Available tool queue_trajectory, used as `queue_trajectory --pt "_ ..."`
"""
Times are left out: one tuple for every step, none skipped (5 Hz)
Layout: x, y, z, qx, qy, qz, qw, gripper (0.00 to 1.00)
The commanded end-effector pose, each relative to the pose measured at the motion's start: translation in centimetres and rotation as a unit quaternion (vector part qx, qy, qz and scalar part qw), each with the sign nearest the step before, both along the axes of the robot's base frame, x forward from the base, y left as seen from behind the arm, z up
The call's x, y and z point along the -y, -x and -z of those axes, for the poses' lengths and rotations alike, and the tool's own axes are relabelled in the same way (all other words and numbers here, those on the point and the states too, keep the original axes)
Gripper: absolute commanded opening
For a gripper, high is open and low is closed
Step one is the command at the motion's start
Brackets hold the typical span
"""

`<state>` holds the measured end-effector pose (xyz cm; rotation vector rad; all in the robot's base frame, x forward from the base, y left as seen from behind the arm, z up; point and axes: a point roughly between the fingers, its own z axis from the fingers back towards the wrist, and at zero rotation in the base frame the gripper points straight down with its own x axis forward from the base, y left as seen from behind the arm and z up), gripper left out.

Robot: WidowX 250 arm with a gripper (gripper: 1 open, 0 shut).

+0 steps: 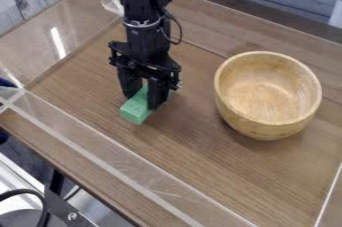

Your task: Put the green block in the brown bowl

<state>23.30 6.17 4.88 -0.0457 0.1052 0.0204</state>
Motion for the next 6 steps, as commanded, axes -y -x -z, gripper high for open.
queue_trajectory --pt "0.1 -1.6 -2.0 0.029 -0.002 -0.001 0.9996 0.0" --pt "1.4 -3.1 -3.7 0.04 0.011 -0.005 0.9991 0.0" --pt "3.6 -5.1 -5.4 0.049 0.024 -0.001 0.9985 0.0" --pt "6.3 -7.1 -6.4 0.053 0.036 0.011 0.9979 0.0" --pt "8.7 -8.3 -7.3 0.058 0.048 0.028 0.9968 0.0" --pt "10.2 -8.8 -7.8 0.062 0.055 0.041 0.9957 0.0"
